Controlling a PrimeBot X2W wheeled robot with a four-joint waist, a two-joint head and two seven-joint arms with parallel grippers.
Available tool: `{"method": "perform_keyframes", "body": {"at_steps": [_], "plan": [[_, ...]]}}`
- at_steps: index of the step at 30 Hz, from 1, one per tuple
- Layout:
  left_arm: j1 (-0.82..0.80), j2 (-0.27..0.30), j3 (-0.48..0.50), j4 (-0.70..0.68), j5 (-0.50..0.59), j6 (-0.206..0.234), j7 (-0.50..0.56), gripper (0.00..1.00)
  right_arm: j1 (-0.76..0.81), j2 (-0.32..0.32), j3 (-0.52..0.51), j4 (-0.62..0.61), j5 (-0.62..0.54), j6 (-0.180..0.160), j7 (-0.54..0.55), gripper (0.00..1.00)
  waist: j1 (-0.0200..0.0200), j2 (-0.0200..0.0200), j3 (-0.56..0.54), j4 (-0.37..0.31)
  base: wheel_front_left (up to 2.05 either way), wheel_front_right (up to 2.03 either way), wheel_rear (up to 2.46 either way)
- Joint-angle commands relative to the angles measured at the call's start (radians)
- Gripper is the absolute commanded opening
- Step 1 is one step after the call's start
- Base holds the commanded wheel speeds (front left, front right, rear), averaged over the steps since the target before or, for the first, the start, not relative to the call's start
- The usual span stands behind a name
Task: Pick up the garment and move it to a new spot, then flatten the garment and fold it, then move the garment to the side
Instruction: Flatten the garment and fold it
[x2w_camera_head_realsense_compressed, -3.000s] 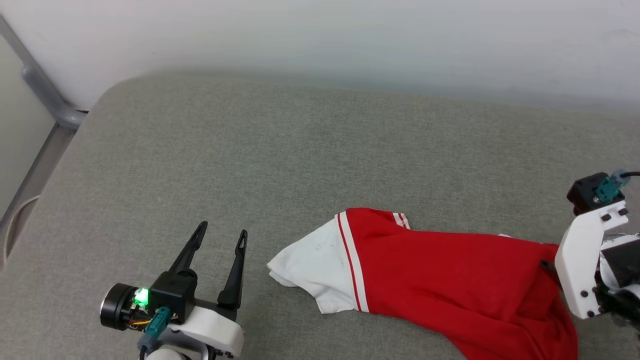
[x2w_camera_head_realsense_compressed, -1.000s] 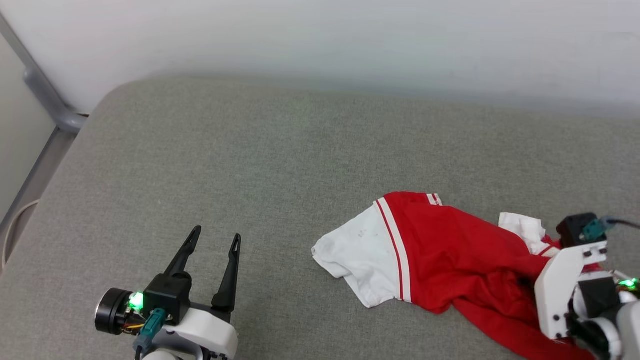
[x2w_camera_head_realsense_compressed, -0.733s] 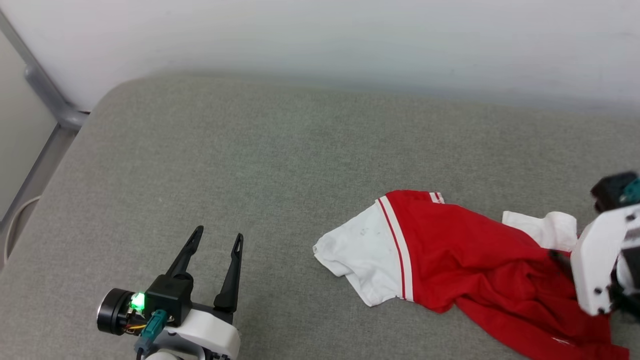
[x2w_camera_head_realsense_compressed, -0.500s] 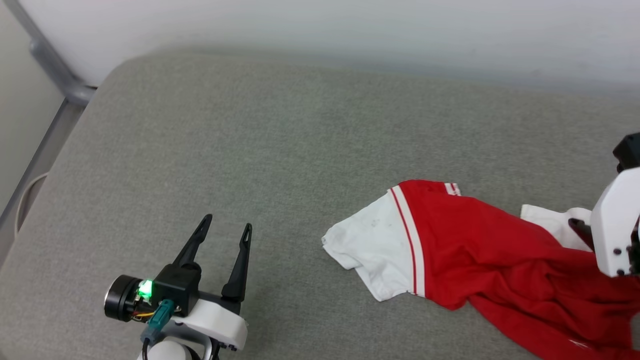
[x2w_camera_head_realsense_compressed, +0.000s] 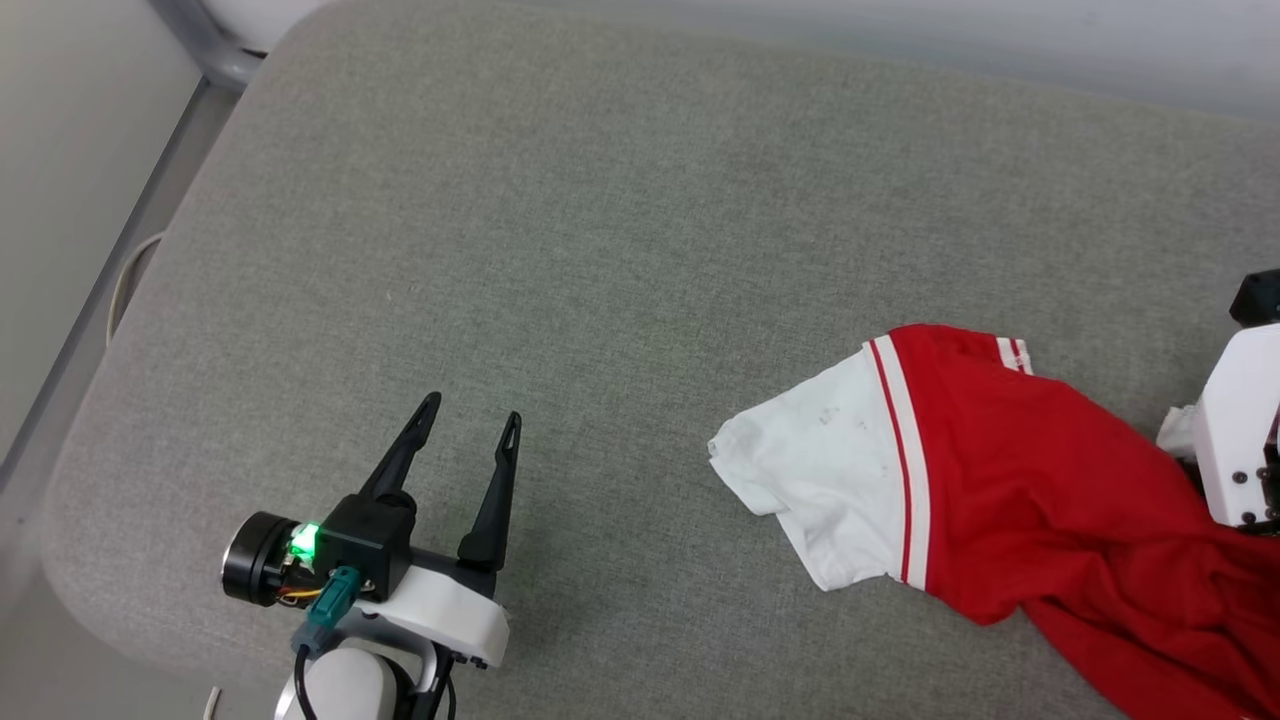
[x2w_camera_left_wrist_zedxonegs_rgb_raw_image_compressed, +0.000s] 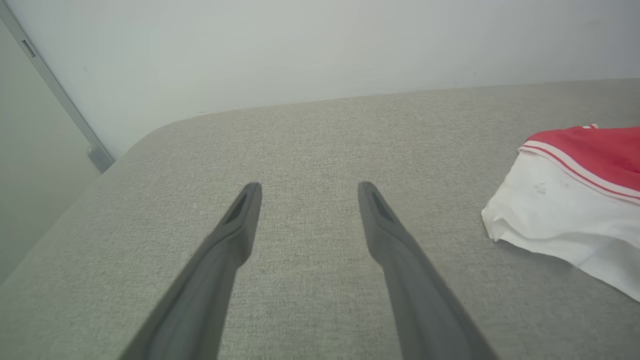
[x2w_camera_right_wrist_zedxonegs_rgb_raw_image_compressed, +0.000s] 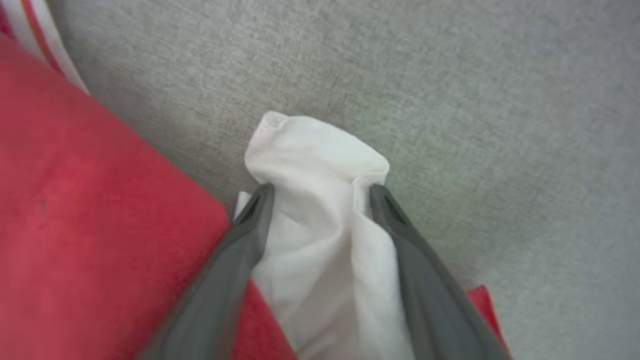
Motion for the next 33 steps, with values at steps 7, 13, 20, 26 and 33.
{"method": "perform_keyframes", "body": {"at_steps": [7, 13, 20, 26, 33], "plan": [[-0.022, -0.007, 0.004, -0.003, 0.005, -0.003, -0.003, 1.0, 0.052, 0.013, 0.048, 0.086, 0.033, -0.001, -0.028, 0.08, -0.0001, 0.0, 0.042, 0.017, 0.0, 0.0, 0.0], [-0.027, -0.008, 0.009, 0.003, 0.007, -0.005, -0.003, 1.0, 0.041, 0.013, 0.029, 0.109, 0.035, -0.001, -0.068, 0.0, -0.0001, 0.0, 0.04, 0.011, 0.0, 0.0, 0.0], [-0.02, 0.005, 0.02, 0.007, 0.01, -0.006, -0.003, 1.0, -0.046, -0.006, -0.036, 0.121, 0.002, -0.001, -0.186, 0.0, -0.0001, 0.0, 0.005, -0.018, 0.0, 0.0, 0.0], [-0.02, 0.01, 0.019, -0.002, 0.016, -0.01, -0.003, 1.0, -0.126, -0.031, -0.19, 0.184, -0.07, -0.001, -0.319, 0.0, -0.0001, 0.0, 0.004, -0.042, 0.0, 0.0, 0.0], [-0.033, 0.011, 0.015, -0.004, 0.018, -0.011, -0.003, 1.0, -0.174, -0.044, -0.446, 0.275, -0.231, -0.001, -0.484, 0.0, -0.0001, 0.0, 0.025, -0.042, 0.0, 0.0, 0.0]]}}
